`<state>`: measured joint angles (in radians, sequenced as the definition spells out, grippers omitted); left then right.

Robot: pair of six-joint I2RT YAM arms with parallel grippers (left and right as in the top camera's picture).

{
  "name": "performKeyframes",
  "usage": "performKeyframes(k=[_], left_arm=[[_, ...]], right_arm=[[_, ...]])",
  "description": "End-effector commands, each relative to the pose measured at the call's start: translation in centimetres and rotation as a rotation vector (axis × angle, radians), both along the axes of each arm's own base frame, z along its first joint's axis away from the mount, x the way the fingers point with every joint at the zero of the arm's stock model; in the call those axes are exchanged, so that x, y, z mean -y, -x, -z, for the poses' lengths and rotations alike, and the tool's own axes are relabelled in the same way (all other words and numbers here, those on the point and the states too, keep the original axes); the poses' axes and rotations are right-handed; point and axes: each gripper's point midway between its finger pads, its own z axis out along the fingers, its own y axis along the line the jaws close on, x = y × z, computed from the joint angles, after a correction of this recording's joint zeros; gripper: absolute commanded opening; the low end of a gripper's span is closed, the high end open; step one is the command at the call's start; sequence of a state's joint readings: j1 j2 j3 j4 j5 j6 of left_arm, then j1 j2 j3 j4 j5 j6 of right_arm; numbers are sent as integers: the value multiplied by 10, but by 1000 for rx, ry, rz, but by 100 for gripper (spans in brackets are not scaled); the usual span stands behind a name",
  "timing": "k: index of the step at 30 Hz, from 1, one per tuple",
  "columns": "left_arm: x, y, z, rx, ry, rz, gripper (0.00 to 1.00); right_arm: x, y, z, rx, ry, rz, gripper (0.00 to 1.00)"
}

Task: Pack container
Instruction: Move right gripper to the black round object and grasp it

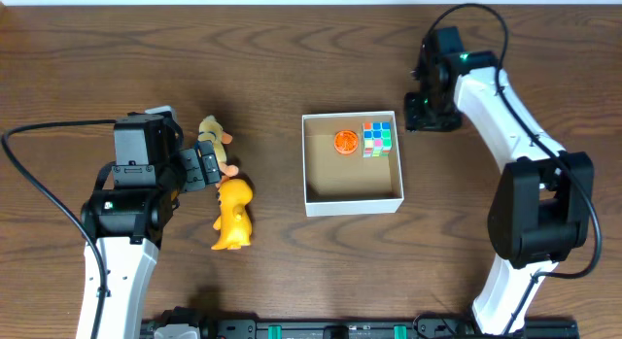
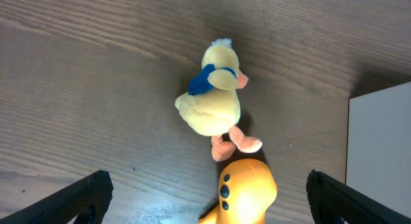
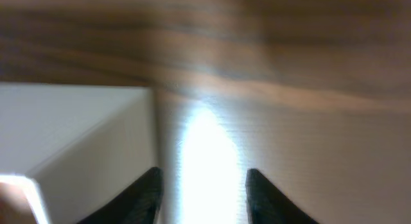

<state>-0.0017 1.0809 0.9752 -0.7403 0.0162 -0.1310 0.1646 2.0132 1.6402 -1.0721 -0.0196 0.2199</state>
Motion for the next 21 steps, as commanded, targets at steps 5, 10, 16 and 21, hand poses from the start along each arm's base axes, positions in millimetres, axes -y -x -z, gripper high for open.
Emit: performKeyframes(k=[5,10,16,21], left_arm=[[-1,-2,-8,18,0,-5,98],[-1,-2,-8,18,0,-5,98],[-1,-2,-8,18,0,-6,98],[-1,-2,-8,18,0,-6,98]], right_arm=[[103,-35,-94,188,268,273,73],[146,-35,-100,193,183,390,78],[198,-23,-89,166,184,514,87],[221,-15,-73,126,125,581,89]])
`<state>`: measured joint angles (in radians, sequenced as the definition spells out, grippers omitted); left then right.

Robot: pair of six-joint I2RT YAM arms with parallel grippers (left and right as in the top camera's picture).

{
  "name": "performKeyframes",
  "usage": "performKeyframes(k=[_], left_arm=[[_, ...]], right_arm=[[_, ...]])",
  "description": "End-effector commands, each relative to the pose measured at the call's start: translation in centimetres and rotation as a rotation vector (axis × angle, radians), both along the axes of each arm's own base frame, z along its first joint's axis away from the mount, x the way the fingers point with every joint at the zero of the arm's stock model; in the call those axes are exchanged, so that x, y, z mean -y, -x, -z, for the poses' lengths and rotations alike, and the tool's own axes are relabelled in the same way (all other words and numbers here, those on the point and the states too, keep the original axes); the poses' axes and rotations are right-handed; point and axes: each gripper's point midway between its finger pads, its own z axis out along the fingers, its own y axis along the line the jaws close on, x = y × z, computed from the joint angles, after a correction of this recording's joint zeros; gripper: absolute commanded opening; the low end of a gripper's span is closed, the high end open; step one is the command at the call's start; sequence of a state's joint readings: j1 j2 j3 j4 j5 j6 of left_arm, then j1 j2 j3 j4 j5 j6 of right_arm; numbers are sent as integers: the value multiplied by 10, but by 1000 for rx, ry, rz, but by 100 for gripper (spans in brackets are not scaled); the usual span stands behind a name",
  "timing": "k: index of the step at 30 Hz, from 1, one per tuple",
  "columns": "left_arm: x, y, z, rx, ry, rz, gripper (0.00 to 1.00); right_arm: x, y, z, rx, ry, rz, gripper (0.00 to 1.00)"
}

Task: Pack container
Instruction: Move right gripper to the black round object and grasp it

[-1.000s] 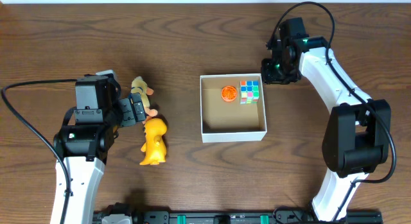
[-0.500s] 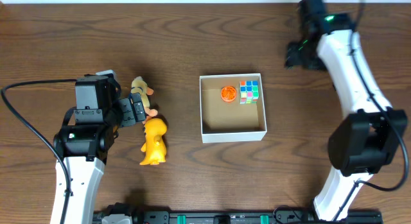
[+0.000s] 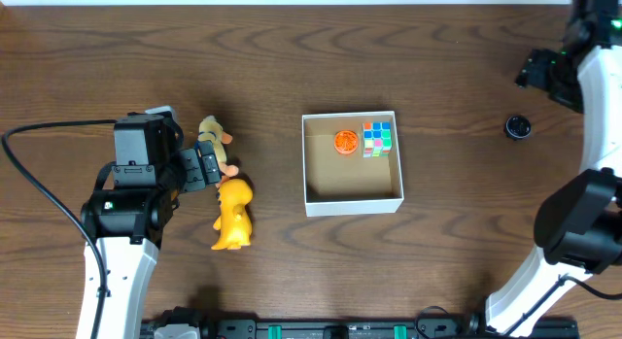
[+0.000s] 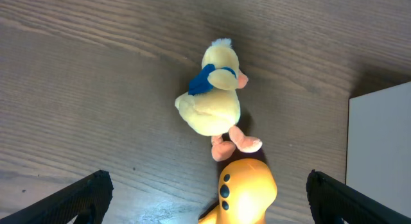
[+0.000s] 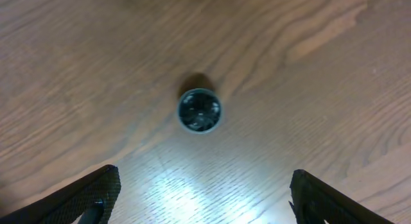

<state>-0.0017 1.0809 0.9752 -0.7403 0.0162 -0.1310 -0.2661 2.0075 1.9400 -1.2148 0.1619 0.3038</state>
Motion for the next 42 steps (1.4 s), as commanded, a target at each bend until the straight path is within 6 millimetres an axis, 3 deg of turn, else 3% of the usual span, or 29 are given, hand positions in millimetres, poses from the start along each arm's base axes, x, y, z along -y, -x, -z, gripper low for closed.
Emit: performKeyframes(k=[1,11,24,29,33,36,42], left_arm=[[-1,-2,-8,18,0,-6,98],[-1,-2,-8,18,1,-6,98],[-1,-2,-8,18,1,-6,98],[-1,-2,-8,18,1,-6,98],[-1,-2,-8,18,1,-6,98],[-1,-2,-8,18,1,-6,98],[-1,-2,-8,18,1,-6,98]], right_arm=[[10,5,20,-29,-65,42,88],[15,5,86,-157,-144,35,93],[8,-1,150,-234,-215,-2,94],[7,-1,163,-251,-221,-3,95],[8,-6,164,-235,-214,-9,94],[8,-6,164,-234,-213,-12,90],[8,-7,164,-232,-212,-13,64]])
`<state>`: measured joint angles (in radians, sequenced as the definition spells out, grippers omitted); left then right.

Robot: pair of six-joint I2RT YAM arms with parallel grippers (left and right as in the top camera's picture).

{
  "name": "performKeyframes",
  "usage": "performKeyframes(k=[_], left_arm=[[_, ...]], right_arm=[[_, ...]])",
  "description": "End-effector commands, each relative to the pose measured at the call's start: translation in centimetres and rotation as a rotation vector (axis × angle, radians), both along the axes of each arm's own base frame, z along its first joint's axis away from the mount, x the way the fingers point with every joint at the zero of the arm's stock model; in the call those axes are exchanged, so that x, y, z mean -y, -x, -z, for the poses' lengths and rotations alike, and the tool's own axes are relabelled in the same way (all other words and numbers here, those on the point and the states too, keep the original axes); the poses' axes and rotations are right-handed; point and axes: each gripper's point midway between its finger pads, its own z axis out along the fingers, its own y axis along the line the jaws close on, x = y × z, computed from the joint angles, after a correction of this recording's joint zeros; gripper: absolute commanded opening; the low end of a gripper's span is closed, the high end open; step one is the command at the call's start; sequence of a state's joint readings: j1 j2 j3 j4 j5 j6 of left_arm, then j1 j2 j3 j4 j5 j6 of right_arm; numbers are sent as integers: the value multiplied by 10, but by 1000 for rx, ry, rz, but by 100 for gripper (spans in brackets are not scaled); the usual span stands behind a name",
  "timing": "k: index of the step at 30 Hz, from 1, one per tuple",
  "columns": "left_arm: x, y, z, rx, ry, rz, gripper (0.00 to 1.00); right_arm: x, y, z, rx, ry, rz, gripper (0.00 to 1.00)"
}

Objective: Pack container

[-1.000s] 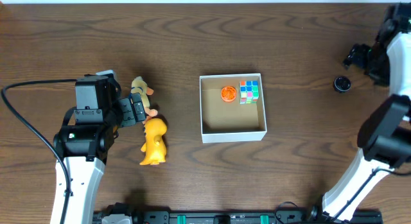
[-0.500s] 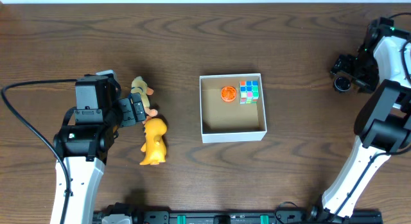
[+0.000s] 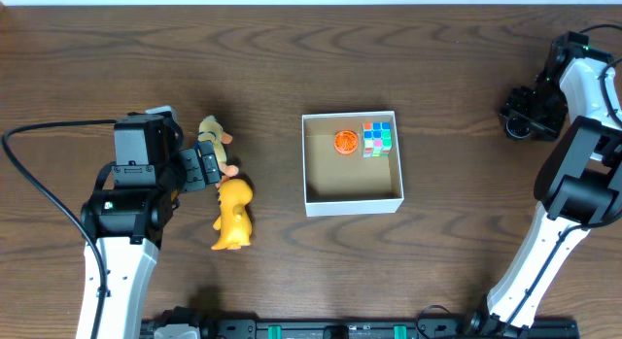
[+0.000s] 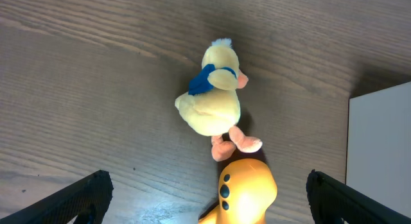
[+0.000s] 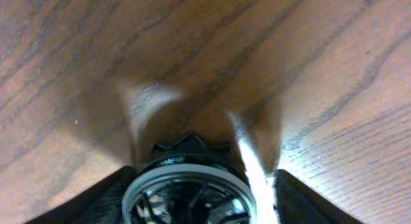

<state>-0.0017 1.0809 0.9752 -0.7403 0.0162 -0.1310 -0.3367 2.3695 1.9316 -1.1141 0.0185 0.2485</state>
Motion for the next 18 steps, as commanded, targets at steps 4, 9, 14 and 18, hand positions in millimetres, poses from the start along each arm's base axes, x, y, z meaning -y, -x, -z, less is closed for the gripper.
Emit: performKeyframes(k=[4,9,14,18], left_arm=[[-1,-2,-8,18,1,-6,98],[-1,-2,-8,18,1,-6,98],[-1,-2,-8,18,1,-6,98],[-1,-2,-8,18,1,-5,98]], right_arm=[[-2,1,4,-10,-4,-6,53],[-2,2,4,-11,-5,-6,49],[-4,2,2,-13,-6,-9,49],[-11,-2,-16,15,5,-37,50]])
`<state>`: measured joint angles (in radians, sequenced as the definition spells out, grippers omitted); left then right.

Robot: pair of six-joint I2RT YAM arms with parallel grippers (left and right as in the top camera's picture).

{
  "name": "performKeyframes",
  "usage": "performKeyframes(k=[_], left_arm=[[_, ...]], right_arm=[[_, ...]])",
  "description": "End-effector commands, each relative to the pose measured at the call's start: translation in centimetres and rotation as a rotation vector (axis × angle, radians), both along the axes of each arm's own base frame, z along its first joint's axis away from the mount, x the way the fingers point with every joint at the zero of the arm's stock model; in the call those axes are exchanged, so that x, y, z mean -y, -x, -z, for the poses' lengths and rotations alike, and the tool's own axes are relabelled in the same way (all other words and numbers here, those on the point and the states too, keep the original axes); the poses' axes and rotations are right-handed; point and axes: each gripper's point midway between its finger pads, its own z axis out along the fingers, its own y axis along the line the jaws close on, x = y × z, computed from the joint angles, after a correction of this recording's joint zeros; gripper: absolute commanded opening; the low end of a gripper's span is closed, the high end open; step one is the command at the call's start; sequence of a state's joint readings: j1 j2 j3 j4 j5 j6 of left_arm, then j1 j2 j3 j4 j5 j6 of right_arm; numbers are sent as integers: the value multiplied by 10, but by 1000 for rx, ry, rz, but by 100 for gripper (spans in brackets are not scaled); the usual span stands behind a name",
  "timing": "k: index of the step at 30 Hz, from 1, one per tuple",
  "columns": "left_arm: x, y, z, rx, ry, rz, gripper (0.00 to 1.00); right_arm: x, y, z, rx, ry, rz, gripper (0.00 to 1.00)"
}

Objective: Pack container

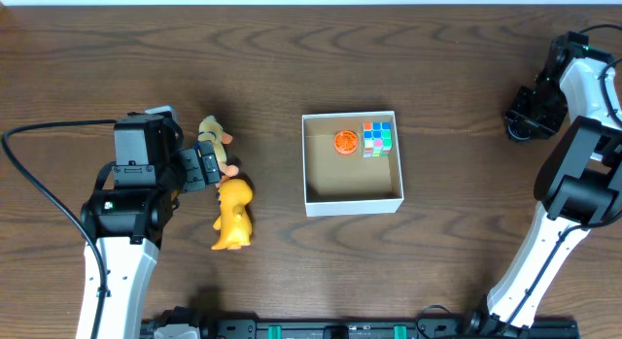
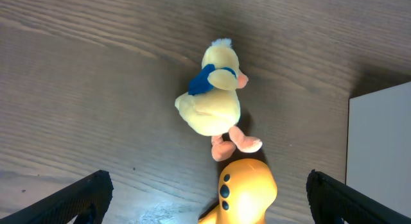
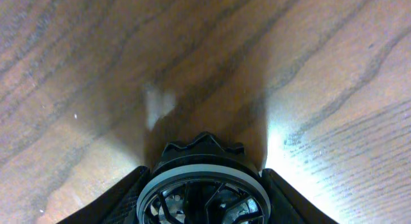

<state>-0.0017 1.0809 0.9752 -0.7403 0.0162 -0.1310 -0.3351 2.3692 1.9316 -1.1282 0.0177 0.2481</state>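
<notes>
A white box [image 1: 352, 201] holds an orange disc [image 1: 345, 142] and a colour cube [image 1: 377, 138]. Left of it lie a pale plush duck [image 2: 212, 99] and an orange-yellow toy [image 2: 244, 192]. My left gripper [image 1: 207, 167] hangs open over them, its fingers [image 2: 83, 195] wide apart either side of the yellow toy. At the far right, my right gripper [image 1: 522, 117] is low at the table. In the wrist view both fingers [image 3: 122, 195] press the sides of a small black round piece with a grey rim [image 3: 202, 185]. In the overhead view the piece is hidden under the gripper.
Dark wooden table [image 1: 292, 48] all round. The box's front half is bare cardboard [image 1: 350, 179]. The left arm's cable [image 1: 39, 193] loops at the left edge. The right arm [image 1: 583, 135] runs down the right side.
My right gripper's fingers, which stood apart round the black round piece, now press against its sides. The left arm, the toys and the box are unchanged.
At first my right gripper was beside the box's far right corner. Then it hung open high over the black round piece at the far right. Then it was down around the piece, and now it is shut on it. The left gripper stayed open over the toys.
</notes>
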Motion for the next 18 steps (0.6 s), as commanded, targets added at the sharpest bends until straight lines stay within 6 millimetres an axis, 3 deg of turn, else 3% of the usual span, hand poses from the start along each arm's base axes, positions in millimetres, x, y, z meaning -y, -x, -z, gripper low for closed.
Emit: performKeyframes(k=[1,6,9,13,18], left_arm=[[-1,-2,-8,18,1,-5,98],[-1,-2,-8,18,1,-5,98],[-1,-2,-8,18,1,-5,98],[-1,-2,-8,18,1,-5,98],[-1,-2,-8,18,1,-5,98]], right_arm=[[-12,-8,-24,45,15,-49,50],[-42,-22,-90,176,55,-143,46],[-75,-17,-133,234,58,-214,44],[-143,7,-177,266,-29,-340,45],[-221,46,-200,228,-73,-545,49]])
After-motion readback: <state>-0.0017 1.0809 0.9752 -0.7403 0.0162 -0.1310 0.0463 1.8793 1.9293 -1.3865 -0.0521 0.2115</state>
